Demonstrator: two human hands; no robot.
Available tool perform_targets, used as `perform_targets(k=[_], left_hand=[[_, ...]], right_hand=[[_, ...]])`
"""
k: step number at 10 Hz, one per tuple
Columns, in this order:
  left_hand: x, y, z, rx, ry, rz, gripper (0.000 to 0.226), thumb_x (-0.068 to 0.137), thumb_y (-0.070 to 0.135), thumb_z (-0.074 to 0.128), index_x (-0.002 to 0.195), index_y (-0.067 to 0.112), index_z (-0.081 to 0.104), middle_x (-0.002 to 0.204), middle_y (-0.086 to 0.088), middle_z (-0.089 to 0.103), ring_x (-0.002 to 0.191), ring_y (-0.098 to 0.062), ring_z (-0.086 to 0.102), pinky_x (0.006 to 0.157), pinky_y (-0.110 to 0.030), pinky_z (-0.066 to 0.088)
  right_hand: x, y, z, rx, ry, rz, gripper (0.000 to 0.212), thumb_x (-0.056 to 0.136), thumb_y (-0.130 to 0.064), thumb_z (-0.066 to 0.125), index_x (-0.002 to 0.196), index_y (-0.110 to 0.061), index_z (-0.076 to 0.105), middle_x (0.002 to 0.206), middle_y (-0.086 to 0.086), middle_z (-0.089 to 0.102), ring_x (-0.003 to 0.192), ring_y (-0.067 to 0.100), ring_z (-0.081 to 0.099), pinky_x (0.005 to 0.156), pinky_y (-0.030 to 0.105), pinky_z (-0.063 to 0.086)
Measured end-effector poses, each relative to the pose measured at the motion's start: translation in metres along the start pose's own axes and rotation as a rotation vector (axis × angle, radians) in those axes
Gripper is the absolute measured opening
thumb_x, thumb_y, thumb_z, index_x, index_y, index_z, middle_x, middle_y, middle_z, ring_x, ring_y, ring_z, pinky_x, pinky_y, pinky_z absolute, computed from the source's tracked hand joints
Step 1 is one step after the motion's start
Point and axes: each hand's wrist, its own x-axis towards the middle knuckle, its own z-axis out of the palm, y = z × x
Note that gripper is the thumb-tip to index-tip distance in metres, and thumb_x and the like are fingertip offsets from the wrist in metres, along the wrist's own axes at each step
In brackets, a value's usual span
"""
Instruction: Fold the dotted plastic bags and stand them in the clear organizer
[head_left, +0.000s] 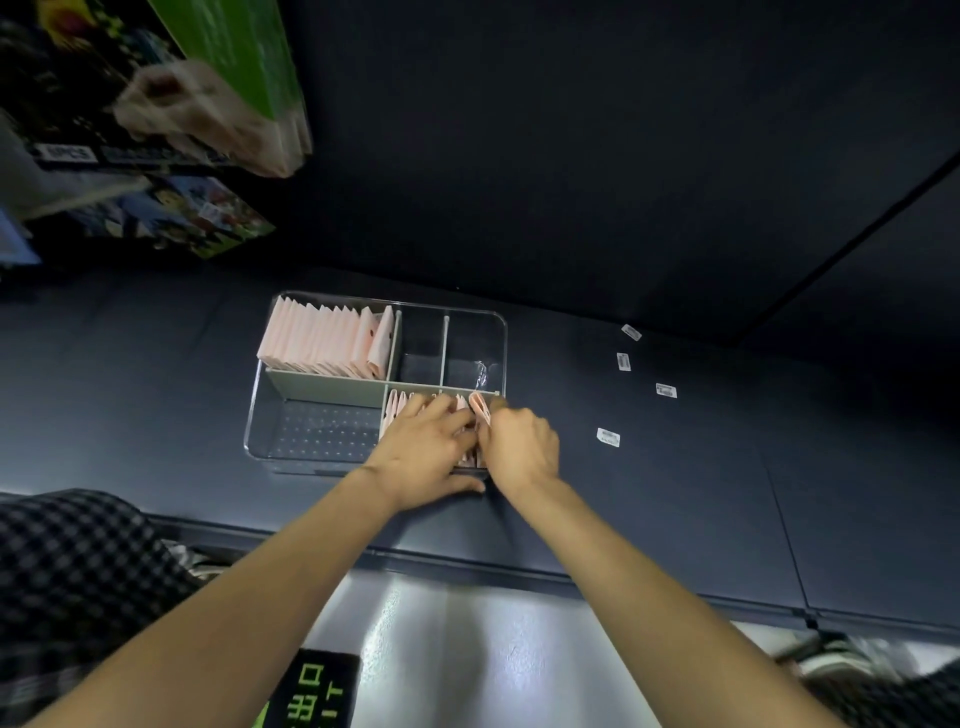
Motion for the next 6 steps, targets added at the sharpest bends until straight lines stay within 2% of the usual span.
perform_targets(k=[1,2,3,4,5,6], left_hand=[[-0.002,0.002,0.0,-0.068,-0.009,-0.042,0.06,0.083,0.066,0.046,0.115,0.018,0.061,0.12,0.003,0.056,0.117,-0.024,0.041,0.1,-0.037,0.024],[-0.003,0.005,0.0,-0.148,0.058,-0.056,0.054,0.084,0.057,0.055,0.116,0.014,0.062,0.123,0.0,0.057,0.118,-0.026,0.047,0.101,-0.037,0.032],[-0.005,0.011,-0.004,-0.258,0.132,-0.14,0.052,0.08,0.047,0.067,0.116,0.01,0.061,0.124,-0.005,0.058,0.115,-0.026,0.053,0.098,-0.035,0.039],[-0.006,0.02,-0.002,-0.364,0.144,-0.22,0.058,0.079,0.042,0.07,0.124,0.008,0.055,0.128,-0.008,0.056,0.121,-0.026,0.051,0.104,-0.033,0.035],[-0.008,0.022,-0.003,-0.381,0.061,-0.235,0.06,0.085,0.048,0.059,0.134,0.016,0.048,0.143,0.0,0.045,0.135,-0.018,0.035,0.113,-0.028,0.018],[-0.004,0.027,-0.024,-0.568,0.238,-0.359,0.042,0.087,0.042,0.062,0.121,0.019,0.061,0.128,0.003,0.058,0.123,-0.015,0.046,0.108,-0.029,0.03]], right_hand=[[-0.007,0.004,-0.003,0.079,0.028,0.017,0.036,0.098,-0.039,0.04,0.107,-0.007,0.055,0.098,0.019,0.067,0.093,0.041,0.062,0.069,0.038,0.046],[-0.011,0.01,-0.006,0.139,-0.001,0.056,0.031,0.094,-0.038,0.049,0.103,-0.01,0.058,0.099,0.018,0.067,0.095,0.04,0.061,0.072,0.037,0.047],[-0.007,0.011,-0.005,0.138,-0.041,0.114,0.023,0.092,-0.031,0.05,0.099,-0.013,0.063,0.102,0.014,0.067,0.097,0.037,0.061,0.072,0.034,0.046],[-0.003,0.007,-0.002,0.088,-0.071,0.112,0.021,0.09,-0.024,0.047,0.098,-0.013,0.063,0.103,0.014,0.067,0.097,0.036,0.062,0.068,0.031,0.041],[-0.004,0.003,-0.01,0.114,-0.112,0.128,0.02,0.092,-0.022,0.047,0.106,-0.011,0.054,0.106,0.015,0.066,0.1,0.036,0.062,0.071,0.033,0.044],[-0.017,0.017,-0.035,0.374,-0.057,0.13,0.02,0.091,-0.033,0.053,0.101,-0.016,0.05,0.093,0.007,0.068,0.094,0.031,0.062,0.075,0.035,0.048]])
